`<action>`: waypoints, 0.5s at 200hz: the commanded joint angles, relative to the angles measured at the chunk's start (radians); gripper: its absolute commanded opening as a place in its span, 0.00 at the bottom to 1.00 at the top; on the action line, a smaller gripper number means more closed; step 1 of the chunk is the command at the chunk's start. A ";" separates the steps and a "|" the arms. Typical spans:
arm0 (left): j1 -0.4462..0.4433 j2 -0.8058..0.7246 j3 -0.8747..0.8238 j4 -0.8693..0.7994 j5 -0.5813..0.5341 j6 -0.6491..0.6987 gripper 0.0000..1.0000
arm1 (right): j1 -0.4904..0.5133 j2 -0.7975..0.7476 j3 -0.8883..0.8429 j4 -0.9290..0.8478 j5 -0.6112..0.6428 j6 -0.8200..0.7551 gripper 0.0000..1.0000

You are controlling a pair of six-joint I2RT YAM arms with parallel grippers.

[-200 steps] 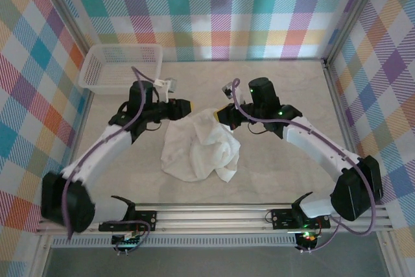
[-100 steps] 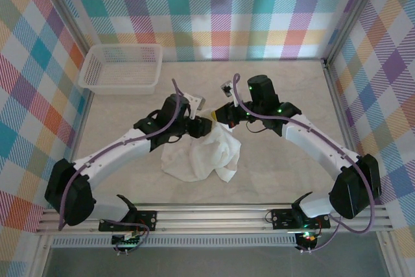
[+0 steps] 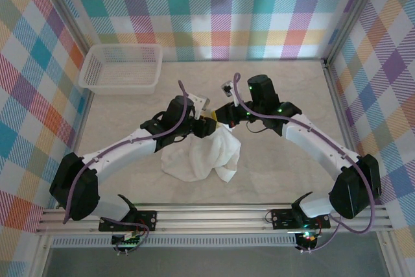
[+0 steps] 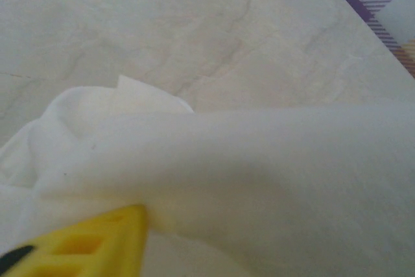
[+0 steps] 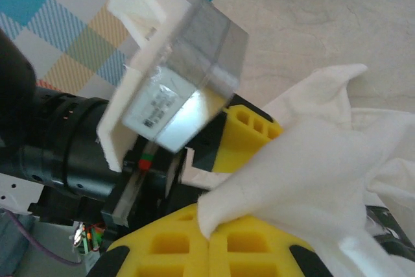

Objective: Fold the inside-out t-shirt

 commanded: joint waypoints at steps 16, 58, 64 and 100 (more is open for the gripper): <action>-0.006 -0.058 0.020 0.012 -0.016 -0.024 0.30 | 0.001 0.005 0.037 -0.058 0.060 0.005 0.00; 0.004 -0.130 0.004 -0.049 -0.030 -0.035 0.00 | 0.001 0.025 0.048 -0.068 0.060 0.010 0.00; 0.008 -0.134 0.004 -0.054 -0.026 -0.035 0.00 | 0.001 0.026 0.050 -0.069 0.060 0.012 0.00; 0.075 -0.154 0.032 -0.066 0.179 -0.126 0.00 | 0.001 0.038 0.054 -0.101 0.219 -0.012 0.05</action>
